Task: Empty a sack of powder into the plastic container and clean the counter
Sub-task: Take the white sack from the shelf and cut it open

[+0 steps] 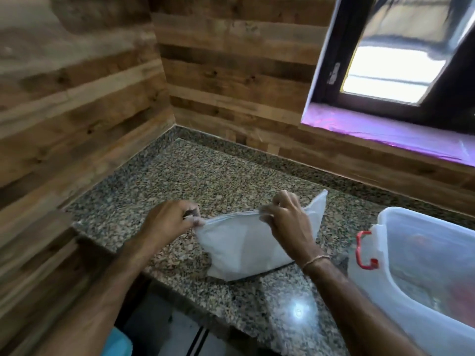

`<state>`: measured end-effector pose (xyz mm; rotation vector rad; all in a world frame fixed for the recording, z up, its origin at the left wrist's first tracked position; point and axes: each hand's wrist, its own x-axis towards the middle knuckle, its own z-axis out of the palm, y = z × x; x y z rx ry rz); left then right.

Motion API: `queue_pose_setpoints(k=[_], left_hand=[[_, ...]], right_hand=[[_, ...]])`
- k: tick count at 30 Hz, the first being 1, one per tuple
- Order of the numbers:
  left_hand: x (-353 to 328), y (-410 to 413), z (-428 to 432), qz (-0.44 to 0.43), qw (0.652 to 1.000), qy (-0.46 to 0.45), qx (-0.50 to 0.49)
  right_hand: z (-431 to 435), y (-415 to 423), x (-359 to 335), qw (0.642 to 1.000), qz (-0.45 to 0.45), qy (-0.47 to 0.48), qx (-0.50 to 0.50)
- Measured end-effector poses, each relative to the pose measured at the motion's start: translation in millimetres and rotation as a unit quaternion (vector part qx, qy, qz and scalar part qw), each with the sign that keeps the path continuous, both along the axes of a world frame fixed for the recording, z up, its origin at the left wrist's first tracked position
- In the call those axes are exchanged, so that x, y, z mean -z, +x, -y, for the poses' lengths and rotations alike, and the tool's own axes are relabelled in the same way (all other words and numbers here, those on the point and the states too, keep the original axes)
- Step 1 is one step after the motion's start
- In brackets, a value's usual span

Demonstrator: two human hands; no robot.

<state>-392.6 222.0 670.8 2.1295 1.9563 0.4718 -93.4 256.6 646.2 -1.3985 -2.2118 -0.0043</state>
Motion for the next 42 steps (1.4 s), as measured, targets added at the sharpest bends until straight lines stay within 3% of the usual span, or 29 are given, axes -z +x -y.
queue_pose_setpoints(k=[5,7,9,12,15,17,19,24,29,32,36,39,42], left_hand=[[-33,7,-1,0.088,0.995,0.003,0.052],[-37,10,1,0.115,0.99,0.015,0.075],[-31,4,5,0.222,0.973,0.012,0.069],[-9,-9,15,0.367,0.93,-0.003,0.012],[13,-2,31,0.383,0.92,-0.075,0.031],[25,6,35,0.385,0.919,-0.072,0.038],[35,11,33,0.374,0.927,-0.032,0.018],[46,10,34,0.353,0.934,0.042,0.022],[48,-4,32,0.315,0.947,-0.005,0.059],[29,12,15,0.159,0.982,-0.045,0.093],[9,80,-24,-0.024,0.986,-0.055,0.153],[6,134,-42,-0.074,0.98,0.014,0.182],[15,146,-41,-0.086,0.966,0.105,0.221]], right_hand=[[33,-91,1,0.978,-0.085,-0.127,-0.143],[40,-114,0,0.961,-0.169,-0.15,-0.159],[40,-123,2,0.938,-0.26,-0.189,-0.126],[40,-121,5,0.894,-0.349,-0.269,-0.084],[46,-124,0,0.822,-0.451,-0.342,-0.069],[49,-125,-2,0.787,-0.498,-0.36,-0.059],[51,-125,-2,0.782,-0.507,-0.36,-0.045],[43,-112,-3,0.839,-0.435,-0.324,0.051],[17,-25,-8,0.841,-0.454,-0.206,0.211],[10,-2,-10,0.854,-0.424,-0.181,0.24],[15,-17,-5,0.877,-0.388,-0.172,0.227],[13,-13,1,0.897,-0.349,-0.151,0.226],[-5,29,-1,0.871,-0.374,-0.127,0.292]])
